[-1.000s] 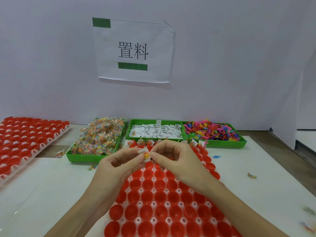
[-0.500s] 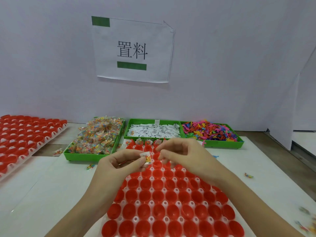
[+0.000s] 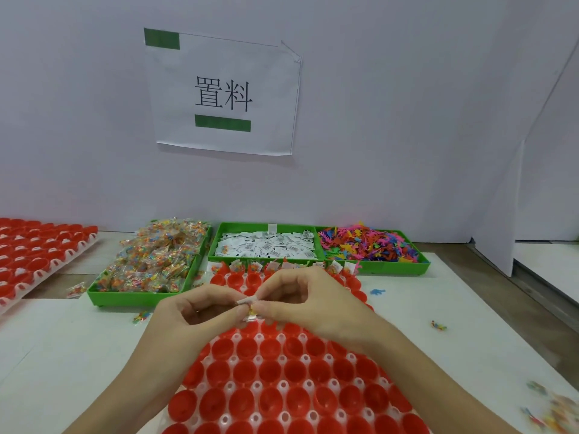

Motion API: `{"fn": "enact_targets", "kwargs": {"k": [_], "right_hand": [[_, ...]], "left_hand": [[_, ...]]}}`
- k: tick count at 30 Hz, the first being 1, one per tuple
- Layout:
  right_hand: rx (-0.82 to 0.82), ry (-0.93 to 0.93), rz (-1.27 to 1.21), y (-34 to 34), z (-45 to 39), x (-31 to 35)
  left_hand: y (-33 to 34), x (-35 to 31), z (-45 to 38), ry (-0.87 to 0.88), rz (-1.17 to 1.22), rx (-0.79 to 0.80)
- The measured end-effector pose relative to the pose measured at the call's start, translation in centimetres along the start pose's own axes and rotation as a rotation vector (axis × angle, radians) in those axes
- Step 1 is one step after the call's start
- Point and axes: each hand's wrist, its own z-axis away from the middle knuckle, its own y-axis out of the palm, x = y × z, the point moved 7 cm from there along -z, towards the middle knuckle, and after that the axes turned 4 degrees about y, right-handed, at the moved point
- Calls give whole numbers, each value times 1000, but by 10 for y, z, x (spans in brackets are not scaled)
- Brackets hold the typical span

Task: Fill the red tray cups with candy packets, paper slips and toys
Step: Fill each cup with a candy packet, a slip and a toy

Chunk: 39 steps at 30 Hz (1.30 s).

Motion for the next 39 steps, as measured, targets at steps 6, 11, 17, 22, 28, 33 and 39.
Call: {"fn": "enact_targets", "kwargs": {"k": [6, 11, 17, 22, 28, 33, 39], "right_hand": [[-374, 47, 44, -115, -8, -24], [-718, 308, 345, -212, -13, -100], [-647, 451, 770, -243, -25, -128], [-586, 571, 880, -241, -41, -130], [-672, 568, 878, -240, -46, -132], [-720, 535, 790, -240, -44, -131], [-766, 289, 320, -226, -24, -114]], "left_hand": [[-6, 0, -2, 7, -8, -33], [-7, 2, -2, -4, -19, -46], [-6, 1, -2, 3, -35, -41], [-6, 3, -2, -16, -52, -46], [-7, 2, -2, -17, -52, -41], [-8, 1, -2, -7, -48, -47], [-10, 0, -3, -3, -52, -54]]}}
